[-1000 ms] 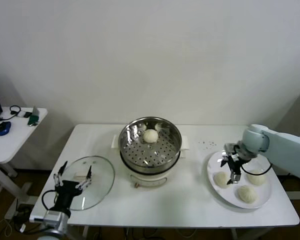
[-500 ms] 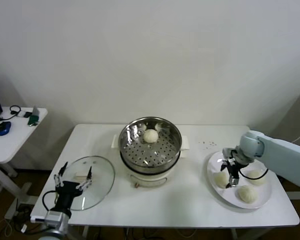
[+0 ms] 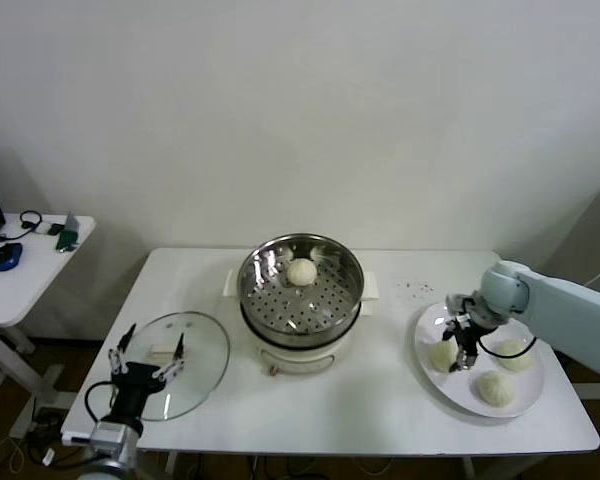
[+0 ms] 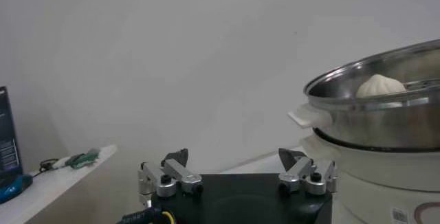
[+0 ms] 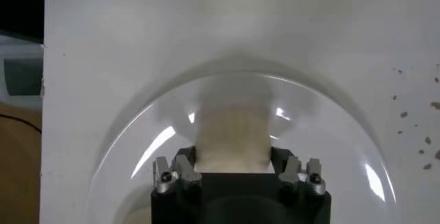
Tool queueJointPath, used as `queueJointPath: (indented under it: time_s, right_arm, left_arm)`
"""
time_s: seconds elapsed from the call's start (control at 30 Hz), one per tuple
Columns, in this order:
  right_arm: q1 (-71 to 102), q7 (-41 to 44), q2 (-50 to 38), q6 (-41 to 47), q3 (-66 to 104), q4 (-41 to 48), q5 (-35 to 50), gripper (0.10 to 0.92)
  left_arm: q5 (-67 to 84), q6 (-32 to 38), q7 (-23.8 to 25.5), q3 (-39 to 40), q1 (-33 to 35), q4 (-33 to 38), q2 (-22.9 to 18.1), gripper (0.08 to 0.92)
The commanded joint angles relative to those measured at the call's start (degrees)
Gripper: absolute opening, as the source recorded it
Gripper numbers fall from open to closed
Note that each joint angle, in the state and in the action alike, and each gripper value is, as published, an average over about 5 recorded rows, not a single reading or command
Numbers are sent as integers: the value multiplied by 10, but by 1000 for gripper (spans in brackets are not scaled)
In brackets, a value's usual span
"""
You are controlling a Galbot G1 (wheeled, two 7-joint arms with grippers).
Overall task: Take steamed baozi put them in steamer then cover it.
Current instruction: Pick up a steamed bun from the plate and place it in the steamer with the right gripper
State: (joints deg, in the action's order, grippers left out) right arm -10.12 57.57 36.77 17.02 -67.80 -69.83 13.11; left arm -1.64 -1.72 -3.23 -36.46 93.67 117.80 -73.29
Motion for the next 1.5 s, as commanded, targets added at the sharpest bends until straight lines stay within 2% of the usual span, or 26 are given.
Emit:
queueJointPath:
  time_s: [0.03,0.2,0.37,0.53,0.73,1.13,1.5]
  right_arm:
    - [-138,-2,-8,8,-91,-15,97,691]
    - [-313,13,25,0,-206,-21,174,687]
    - [-416,21,105,-3,-274,-10,249,687]
    - [-453,21,198,1,-289,20,351,687]
    - [-439,3,296,22,-273,34,428,686]
    - [-340,-13,444,34,-232,113,411,687]
    - [-258,-15,493,32,-222,158,365,693]
  left_arm:
    - [-3,0,0,3,5,3,5,823]
    - [-4,1,0,9,6,8,5,823]
    - [-6,2,-2,14,4,11,6,823]
    - [-5,5,-2,18,7,13,5,823]
    - [-4,7,-6,19,4,15,-4,823]
    - [-4,4,-6,20,-4,28,-12,823]
    - [3,6,-4,17,-5,26,-10,823]
